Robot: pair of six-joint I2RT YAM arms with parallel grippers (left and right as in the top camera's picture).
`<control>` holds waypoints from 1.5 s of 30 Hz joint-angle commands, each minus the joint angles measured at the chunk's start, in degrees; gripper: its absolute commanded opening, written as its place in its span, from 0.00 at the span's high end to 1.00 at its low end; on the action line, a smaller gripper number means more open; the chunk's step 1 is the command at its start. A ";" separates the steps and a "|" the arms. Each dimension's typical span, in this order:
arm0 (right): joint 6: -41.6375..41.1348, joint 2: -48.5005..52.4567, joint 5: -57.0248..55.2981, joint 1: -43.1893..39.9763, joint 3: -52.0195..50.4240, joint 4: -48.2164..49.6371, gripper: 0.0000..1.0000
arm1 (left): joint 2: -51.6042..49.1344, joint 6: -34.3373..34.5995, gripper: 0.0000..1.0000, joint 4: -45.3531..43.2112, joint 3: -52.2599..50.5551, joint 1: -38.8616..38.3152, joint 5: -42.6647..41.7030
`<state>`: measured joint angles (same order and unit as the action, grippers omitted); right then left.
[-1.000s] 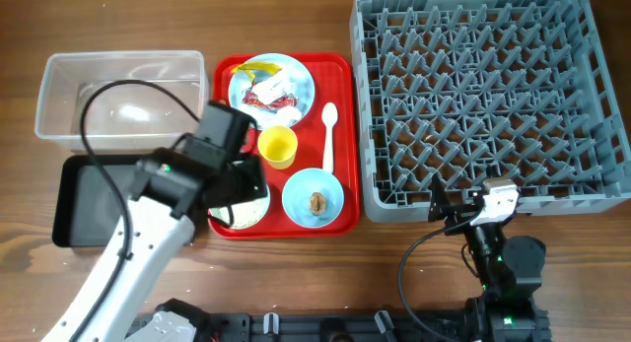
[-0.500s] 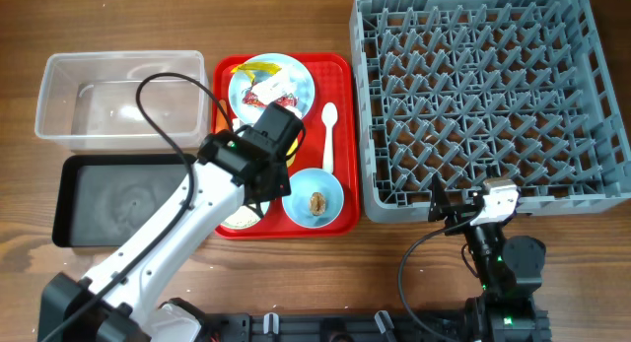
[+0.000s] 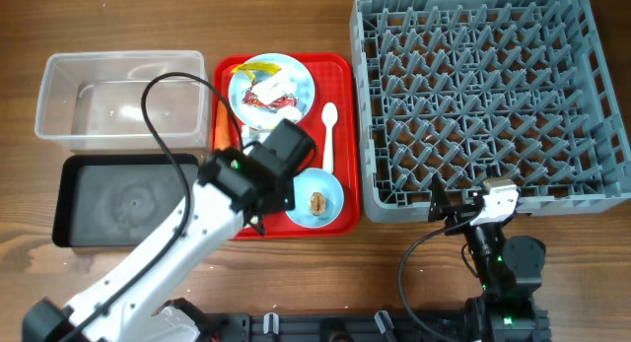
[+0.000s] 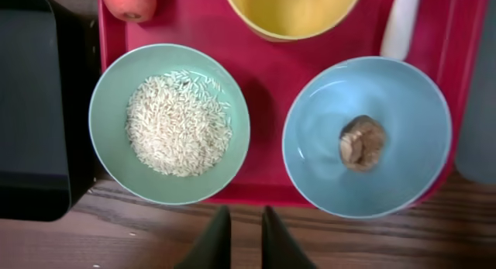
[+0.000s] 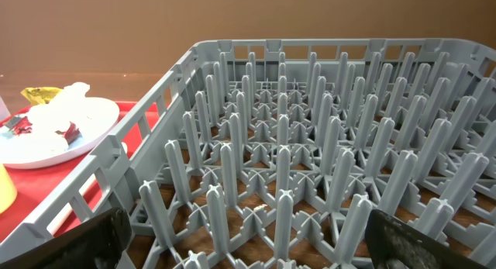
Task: Sort waste into correct bins and load items into the dishwasher rack
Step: 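Lower the left gripper over the green rice bowl, then grasp the green rice bowl rim with the left gripper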
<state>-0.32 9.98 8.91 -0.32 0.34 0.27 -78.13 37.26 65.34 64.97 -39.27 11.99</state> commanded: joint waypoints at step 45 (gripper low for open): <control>0.28 -0.15 -0.39 -0.20 -0.04 0.33 0.00 | -0.28 1.60 0.67 -22.84 -18.12 1.84 8.04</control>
<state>-0.32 9.98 8.91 -0.32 0.36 0.27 -77.78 39.33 43.40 47.24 -37.76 18.85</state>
